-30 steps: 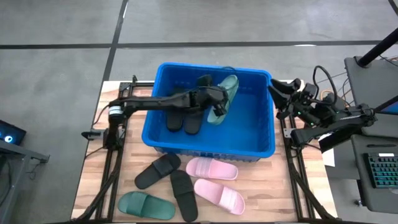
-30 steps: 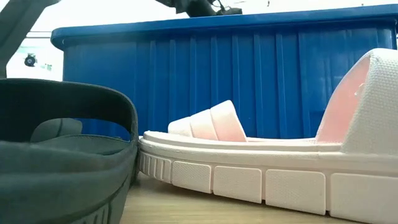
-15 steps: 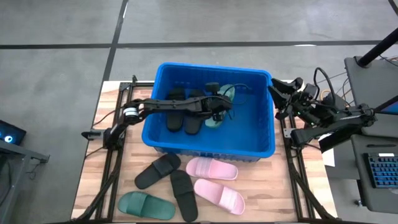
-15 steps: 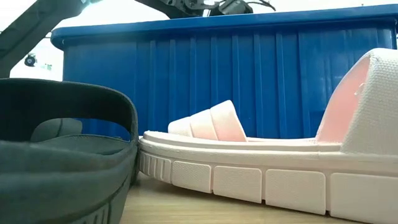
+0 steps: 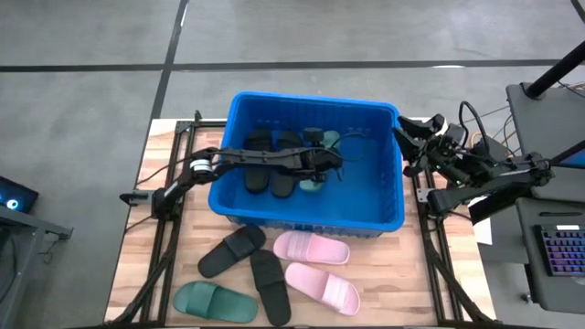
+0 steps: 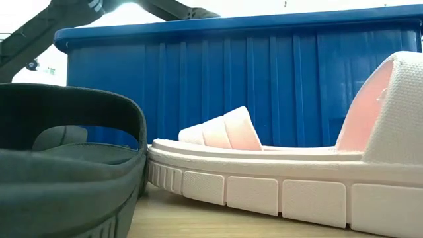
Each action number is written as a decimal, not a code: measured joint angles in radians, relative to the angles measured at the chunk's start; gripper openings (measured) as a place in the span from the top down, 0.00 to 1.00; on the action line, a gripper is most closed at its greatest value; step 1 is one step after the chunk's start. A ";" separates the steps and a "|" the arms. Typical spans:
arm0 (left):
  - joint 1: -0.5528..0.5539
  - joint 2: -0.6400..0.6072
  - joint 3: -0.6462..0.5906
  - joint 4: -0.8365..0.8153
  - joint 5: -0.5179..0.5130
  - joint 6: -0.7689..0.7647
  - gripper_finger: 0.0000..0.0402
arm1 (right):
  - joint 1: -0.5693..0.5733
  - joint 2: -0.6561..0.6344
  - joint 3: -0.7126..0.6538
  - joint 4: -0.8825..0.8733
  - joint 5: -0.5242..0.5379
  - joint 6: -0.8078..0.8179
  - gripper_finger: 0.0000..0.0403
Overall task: Pick and place slides into bin
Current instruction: Put the top green slide into the blue bin
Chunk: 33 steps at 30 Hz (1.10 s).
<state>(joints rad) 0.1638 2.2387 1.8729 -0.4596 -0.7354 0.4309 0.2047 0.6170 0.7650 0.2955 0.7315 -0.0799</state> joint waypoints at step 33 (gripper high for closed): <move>0.063 0.035 -0.014 -0.007 0.215 -0.008 0.75 | 0.000 0.001 0.000 -0.008 -0.001 0.053 0.52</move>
<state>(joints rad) 0.2266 2.2740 1.8587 -0.4670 -0.5207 0.4229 0.2047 0.6178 0.7650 0.2874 0.7307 -0.0265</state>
